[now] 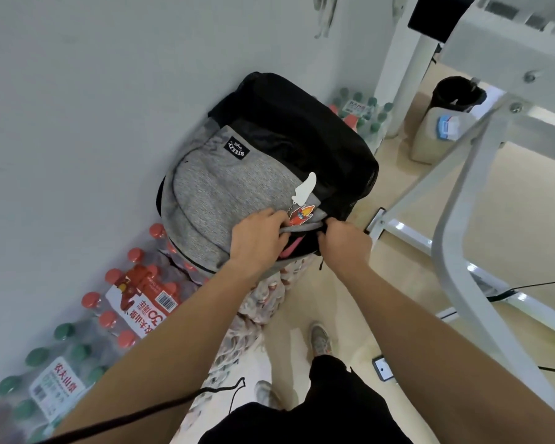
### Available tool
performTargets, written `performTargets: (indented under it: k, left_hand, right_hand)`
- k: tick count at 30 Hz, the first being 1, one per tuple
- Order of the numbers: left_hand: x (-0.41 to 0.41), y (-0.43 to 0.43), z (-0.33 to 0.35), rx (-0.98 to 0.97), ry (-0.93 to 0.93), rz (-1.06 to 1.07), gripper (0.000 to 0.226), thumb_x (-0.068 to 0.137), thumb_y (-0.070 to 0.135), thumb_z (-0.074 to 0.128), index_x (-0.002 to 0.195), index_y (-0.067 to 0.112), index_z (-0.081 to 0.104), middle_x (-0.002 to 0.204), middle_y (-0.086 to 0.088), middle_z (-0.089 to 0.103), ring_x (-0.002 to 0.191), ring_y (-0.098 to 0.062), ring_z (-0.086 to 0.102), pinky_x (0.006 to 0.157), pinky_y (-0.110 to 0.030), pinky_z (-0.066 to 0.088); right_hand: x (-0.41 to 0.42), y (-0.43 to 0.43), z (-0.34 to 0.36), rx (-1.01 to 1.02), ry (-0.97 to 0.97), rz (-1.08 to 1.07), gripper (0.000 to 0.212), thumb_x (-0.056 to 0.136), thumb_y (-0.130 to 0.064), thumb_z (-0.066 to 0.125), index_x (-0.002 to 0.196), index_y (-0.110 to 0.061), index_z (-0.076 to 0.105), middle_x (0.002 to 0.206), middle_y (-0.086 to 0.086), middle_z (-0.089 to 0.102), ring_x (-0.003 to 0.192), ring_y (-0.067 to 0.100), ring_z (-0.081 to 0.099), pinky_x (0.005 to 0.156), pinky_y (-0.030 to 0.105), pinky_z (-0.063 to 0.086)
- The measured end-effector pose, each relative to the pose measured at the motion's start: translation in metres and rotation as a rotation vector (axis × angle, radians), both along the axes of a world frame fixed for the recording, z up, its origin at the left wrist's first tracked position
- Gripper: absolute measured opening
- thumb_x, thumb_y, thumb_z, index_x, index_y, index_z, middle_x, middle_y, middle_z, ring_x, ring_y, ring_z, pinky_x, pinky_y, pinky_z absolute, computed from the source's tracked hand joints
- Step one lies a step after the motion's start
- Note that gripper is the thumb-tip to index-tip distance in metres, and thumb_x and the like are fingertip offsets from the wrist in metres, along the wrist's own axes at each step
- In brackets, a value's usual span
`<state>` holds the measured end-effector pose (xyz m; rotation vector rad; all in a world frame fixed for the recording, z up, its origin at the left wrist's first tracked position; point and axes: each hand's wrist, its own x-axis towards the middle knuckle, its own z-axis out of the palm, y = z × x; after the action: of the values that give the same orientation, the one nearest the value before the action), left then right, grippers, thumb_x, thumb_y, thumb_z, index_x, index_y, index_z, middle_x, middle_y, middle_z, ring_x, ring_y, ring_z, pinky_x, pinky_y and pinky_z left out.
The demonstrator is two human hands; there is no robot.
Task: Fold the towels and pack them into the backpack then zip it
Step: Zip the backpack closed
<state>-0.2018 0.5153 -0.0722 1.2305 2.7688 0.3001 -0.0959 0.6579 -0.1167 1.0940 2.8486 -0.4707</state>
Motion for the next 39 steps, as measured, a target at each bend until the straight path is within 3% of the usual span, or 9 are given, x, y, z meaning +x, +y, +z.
performTargets:
  k: [7,12,17,21,24,27,31,35,39]
  left_hand:
    - [0.000,-0.002,0.000,0.024,-0.010,-0.004,0.015,0.087,0.037,0.067,0.100,0.029,0.064,0.099,0.008,0.063,0.085,-0.019,0.061,0.062,-0.028,0.040]
    - [0.000,-0.006,0.000,0.038,-0.016,-0.006,0.015,0.088,0.036,0.066,0.101,0.029,0.064,0.101,0.011,0.063,0.087,-0.016,0.060,0.062,-0.028,0.040]
    - [0.000,-0.007,-0.003,0.038,-0.028,0.004,0.018,0.087,0.037,0.065,0.102,0.028,0.064,0.102,0.009,0.063,0.090,-0.018,0.060,0.063,-0.028,0.044]
    - [0.009,-0.001,-0.003,0.006,-0.015,-0.025,0.041,0.079,0.051,0.068,0.111,0.028,0.060,0.116,0.004,0.053,0.106,-0.020,0.052,0.087,-0.037,0.048]
    - [0.026,0.012,0.003,0.103,0.170,-0.029,0.047,0.072,0.051,0.068,0.110,0.027,0.055,0.129,-0.001,0.044,0.114,-0.024,0.043,0.092,-0.035,0.041]
    - [0.033,0.030,0.001,0.127,0.250,-0.186,0.039,0.075,0.044,0.069,0.109,0.028,0.058,0.129,0.002,0.049,0.118,-0.022,0.046,0.094,-0.035,0.040]
    - [0.026,0.046,-0.015,0.058,0.160,-0.313,0.047,0.078,0.038,0.071,0.123,0.027,0.062,0.133,0.003,0.053,0.126,-0.019,0.048,0.102,-0.036,0.040]
    - [0.021,0.049,-0.023,-0.039,0.106,-0.320,0.066,0.078,0.046,0.071,0.138,0.027,0.050,0.144,0.000,0.045,0.134,-0.021,0.041,0.111,-0.040,0.035]
    - [0.015,0.054,-0.024,-0.123,0.024,-0.317,0.081,0.077,0.054,0.065,0.147,0.026,0.038,0.154,-0.004,0.034,0.142,-0.023,0.033,0.115,-0.043,0.030]
  right_hand:
    - [0.002,0.005,0.004,0.033,-0.057,-0.017,0.028,0.099,-0.040,0.047,0.096,-0.014,0.057,0.091,0.008,0.067,0.085,0.033,0.065,0.058,0.032,0.036]
    - [0.009,0.016,-0.005,-0.221,0.015,-0.084,0.026,0.099,-0.039,0.050,0.104,-0.019,0.066,0.096,0.007,0.068,0.094,0.031,0.064,0.063,0.032,0.042]
    - [0.018,0.021,-0.005,-0.302,0.148,-0.062,0.019,0.096,-0.033,0.057,0.098,-0.017,0.066,0.080,0.004,0.066,0.084,0.028,0.063,0.061,0.031,0.042]
    - [0.029,0.024,-0.002,-0.326,0.221,-0.054,0.017,0.096,-0.028,0.059,0.100,-0.014,0.069,0.061,0.000,0.056,0.069,0.022,0.056,0.058,0.030,0.040]
    - [0.032,0.028,0.001,-0.308,0.249,-0.040,0.016,0.093,-0.031,0.063,0.100,-0.019,0.070,0.074,-0.002,0.061,0.073,0.019,0.057,0.060,0.030,0.044]
    - [0.033,0.032,0.006,-0.296,0.276,0.007,0.014,0.090,-0.030,0.066,0.098,-0.020,0.072,0.090,0.000,0.060,0.081,0.020,0.057,0.067,0.033,0.048]
    - [0.039,0.039,0.006,-0.284,0.281,0.087,0.016,0.094,-0.027,0.061,0.100,-0.018,0.074,0.097,0.003,0.061,0.088,0.022,0.059,0.070,0.032,0.046]
    - [0.044,0.042,0.004,-0.261,0.282,0.084,0.023,0.097,-0.027,0.058,0.114,-0.021,0.072,0.114,-0.001,0.060,0.098,0.017,0.058,0.073,0.025,0.036]
    - [0.046,0.022,-0.001,-0.203,0.333,0.037,0.020,0.096,-0.025,0.058,0.108,-0.020,0.073,0.108,-0.002,0.061,0.096,0.018,0.059,0.069,0.026,0.038]
